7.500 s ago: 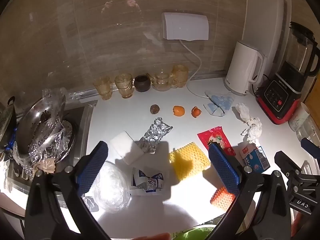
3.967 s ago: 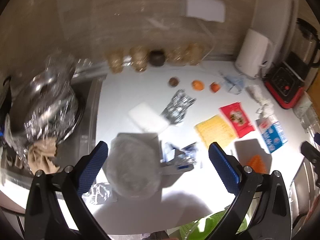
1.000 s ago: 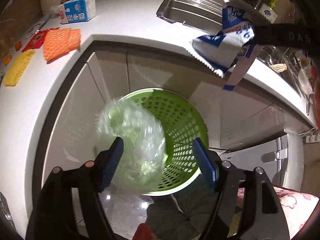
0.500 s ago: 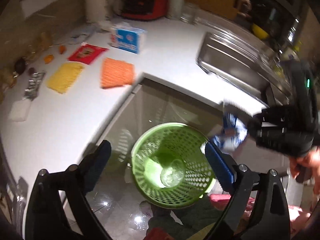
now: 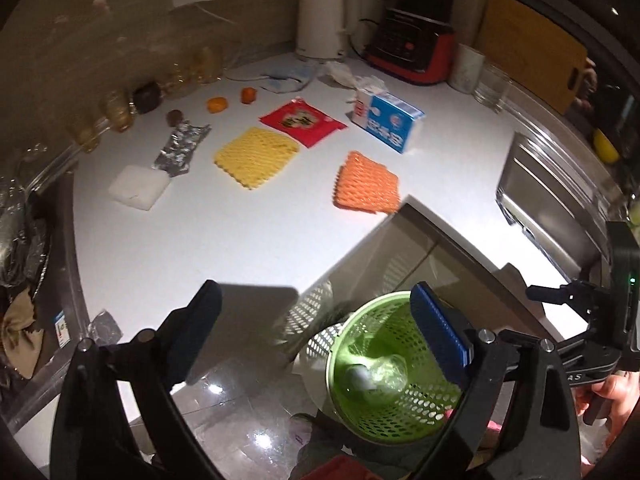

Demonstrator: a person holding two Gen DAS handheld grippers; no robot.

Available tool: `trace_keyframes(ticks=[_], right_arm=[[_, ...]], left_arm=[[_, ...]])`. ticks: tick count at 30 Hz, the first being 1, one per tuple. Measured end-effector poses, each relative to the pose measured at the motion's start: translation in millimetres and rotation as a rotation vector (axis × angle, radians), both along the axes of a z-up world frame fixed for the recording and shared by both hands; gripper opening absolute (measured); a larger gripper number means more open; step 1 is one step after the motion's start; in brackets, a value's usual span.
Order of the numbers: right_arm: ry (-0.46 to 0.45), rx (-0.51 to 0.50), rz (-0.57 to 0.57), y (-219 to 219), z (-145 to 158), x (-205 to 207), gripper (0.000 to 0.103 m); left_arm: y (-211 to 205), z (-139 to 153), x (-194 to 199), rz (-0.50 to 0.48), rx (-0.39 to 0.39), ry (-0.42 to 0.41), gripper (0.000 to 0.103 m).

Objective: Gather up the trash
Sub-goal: 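Grasp the orange foam mesh net with the right gripper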

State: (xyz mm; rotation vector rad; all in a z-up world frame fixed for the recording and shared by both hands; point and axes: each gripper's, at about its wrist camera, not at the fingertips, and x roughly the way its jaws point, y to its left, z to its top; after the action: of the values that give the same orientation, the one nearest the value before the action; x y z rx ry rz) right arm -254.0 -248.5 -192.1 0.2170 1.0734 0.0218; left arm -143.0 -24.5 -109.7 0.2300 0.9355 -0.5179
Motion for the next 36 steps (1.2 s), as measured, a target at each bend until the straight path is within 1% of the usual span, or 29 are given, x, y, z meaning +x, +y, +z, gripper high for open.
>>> trace_keyframes(ticks=[2,4,5,7,10,13,16,19,22,25,26,28,29,31,32,33,34,35,36], right_arm=[[-0.035,-0.020,0.019,-0.4,11.6,6.6,0.096],[-0.066,-0.031,0.044,-1.0,23.2,14.1,0.101],[-0.077,-0.035,0.055,0.3,27.7,18.2,0.101],[-0.108,-0.046,0.099,4.1,38.9,30.7,0.101],[-0.143,-0.057,0.158,12.3,48.3,53.3,0.101],[-0.182,-0.082,0.228,20.9,53.0,84.9,0.101],[-0.202,-0.096,0.274,27.1,49.4,117.8,0.101],[-0.189,-0.114,0.294,31.5,36.7,149.8,0.101],[-0.181,-0.128,0.290,35.8,22.0,175.6,0.101],[-0.162,-0.138,0.264,36.9,5.8,198.8,0.100],[-0.158,-0.140,0.256,36.9,1.3,202.8,0.098],[-0.135,-0.147,0.229,34.8,-8.8,212.9,0.087],[-0.123,-0.142,0.220,34.7,-12.2,216.0,0.084],[-0.101,-0.127,0.208,33.0,-18.5,221.8,0.074],[-0.093,-0.121,0.203,31.7,-21.1,223.8,0.073],[-0.092,-0.112,0.196,30.9,-21.3,224.3,0.068],[-0.094,-0.097,0.189,29.4,-21.0,224.8,0.061],[-0.093,-0.078,0.180,27.8,-20.3,225.3,0.057],[-0.089,-0.060,0.173,26.6,-19.5,225.3,0.048]], left_arm=[[3.7,7.2,2.5,0.032,-0.007,-0.017,0.091],[7.9,14.4,5.1,0.066,-0.016,-0.031,0.094],[10.2,18.4,6.1,0.085,-0.021,-0.042,0.095],[15.2,23.2,9.3,0.121,-0.029,-0.054,0.095],[21.9,24.5,15.7,0.177,-0.041,-0.051,0.095],[26.2,22.7,21.1,0.222,-0.039,-0.044,0.095],[26.5,24.1,29.1,0.249,-0.059,-0.036,0.095],[22.6,25.5,38.4,0.266,-0.060,-0.043,0.095],[14.7,22.6,55.6,0.276,-0.053,-0.048,0.095],[5.7,13.6,79.6,0.283,-0.055,-0.037,0.095],[2.4,9.3,89.5,0.283,-0.059,-0.030,0.095],[-3.5,1.0,107.0,0.282,-0.060,-0.014,0.095],[-7.0,-4.0,118.4,0.280,-0.059,0.000,0.095],[-11.3,-10.4,133.3,0.276,-0.058,0.007,0.095],[-14.4,-14.8,142.5,0.277,-0.053,0.011,0.095],[-16.6,-18.5,149.4,0.277,-0.051,0.017,0.095],[-18.7,-22.6,156.5,0.274,-0.051,0.027,0.095],[-21.7,-27.7,164.9,0.268,-0.051,0.039,0.095],[-24.1,-32.3,171.5,0.265,-0.051,0.049,0.095]])
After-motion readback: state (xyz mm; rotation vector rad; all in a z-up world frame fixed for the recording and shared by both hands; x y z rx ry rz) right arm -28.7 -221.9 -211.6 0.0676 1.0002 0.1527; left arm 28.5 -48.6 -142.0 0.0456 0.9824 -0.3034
